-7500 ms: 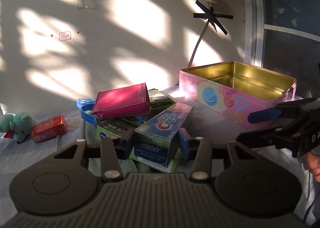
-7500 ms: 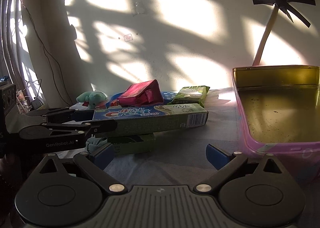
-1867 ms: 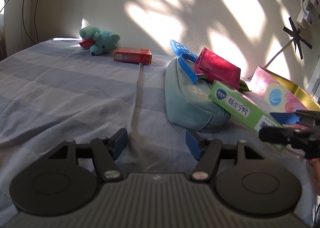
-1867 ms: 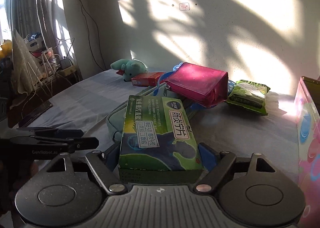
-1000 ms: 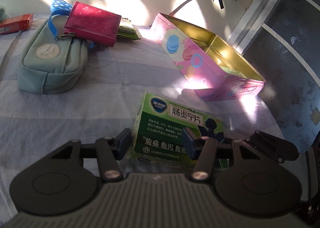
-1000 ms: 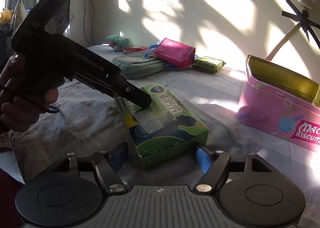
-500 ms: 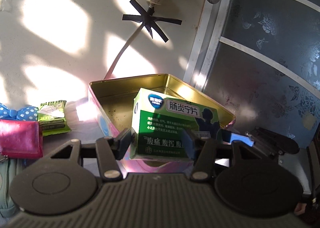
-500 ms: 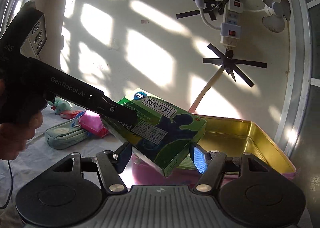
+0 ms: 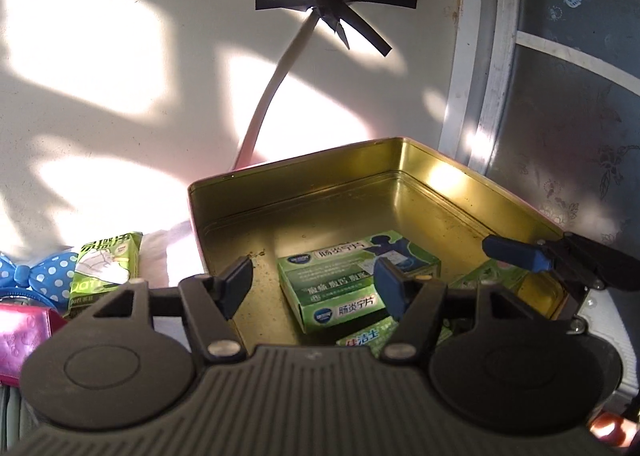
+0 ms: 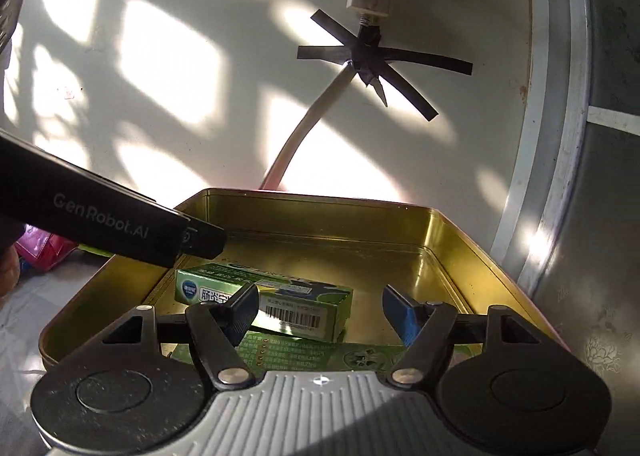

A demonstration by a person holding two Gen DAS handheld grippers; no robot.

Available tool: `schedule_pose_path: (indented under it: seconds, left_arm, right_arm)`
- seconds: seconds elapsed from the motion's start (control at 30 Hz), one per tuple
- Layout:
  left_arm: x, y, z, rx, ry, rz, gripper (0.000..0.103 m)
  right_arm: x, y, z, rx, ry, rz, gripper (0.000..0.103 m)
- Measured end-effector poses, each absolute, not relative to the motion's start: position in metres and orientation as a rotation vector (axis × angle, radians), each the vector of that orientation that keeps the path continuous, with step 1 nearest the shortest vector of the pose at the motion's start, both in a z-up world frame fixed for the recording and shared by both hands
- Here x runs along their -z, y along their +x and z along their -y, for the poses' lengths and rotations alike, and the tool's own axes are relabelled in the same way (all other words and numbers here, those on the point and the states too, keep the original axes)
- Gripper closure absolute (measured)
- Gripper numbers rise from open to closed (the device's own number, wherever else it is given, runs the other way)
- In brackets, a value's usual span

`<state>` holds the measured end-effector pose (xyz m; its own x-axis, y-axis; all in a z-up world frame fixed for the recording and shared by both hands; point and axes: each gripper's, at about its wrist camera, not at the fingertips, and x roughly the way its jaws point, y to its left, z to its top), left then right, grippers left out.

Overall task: Organize objects
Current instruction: 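Lower the medicine box into the pink tin, open the left gripper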

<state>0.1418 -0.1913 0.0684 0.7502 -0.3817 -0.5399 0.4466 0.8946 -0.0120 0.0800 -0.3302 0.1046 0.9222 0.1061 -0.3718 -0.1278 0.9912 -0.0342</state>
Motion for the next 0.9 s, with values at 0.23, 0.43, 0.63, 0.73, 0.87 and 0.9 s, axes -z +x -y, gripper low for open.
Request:
schedule_pose_path:
  seconds: [0.23, 0.43, 0.63, 0.73, 0.87, 0.9]
  left_arm:
    - [-0.071, 0.103, 0.181, 0.396, 0.173, -0.522, 0.034]
    - [-0.075, 0.071, 0.173, 0.399, 0.155, -0.517, 0.033]
    - [-0.070, 0.049, 0.155, 0.386, 0.144, -0.528, 0.033]
    - [-0.065, 0.042, 0.146, 0.385, 0.137, -0.547, 0.033]
    - [-0.058, 0.034, 0.135, 0.370, 0.141, -0.561, 0.033]
    - [-0.057, 0.032, 0.132, 0.367, 0.139, -0.564, 0.033]
  right_arm:
    - [-0.113, 0.050, 0.337, -0.100, 0.035, -0.334, 0.035]
    - [-0.123, 0.010, 0.343, -0.068, 0.117, -0.288, 0.034]
    - [-0.125, -0.027, 0.345, -0.058, 0.215, -0.272, 0.034]
    - [-0.122, -0.037, 0.342, -0.058, 0.258, -0.286, 0.033]
    - [-0.119, -0.043, 0.335, -0.064, 0.281, -0.320, 0.033]
    - [-0.119, -0.044, 0.332, -0.067, 0.284, -0.325, 0.033]
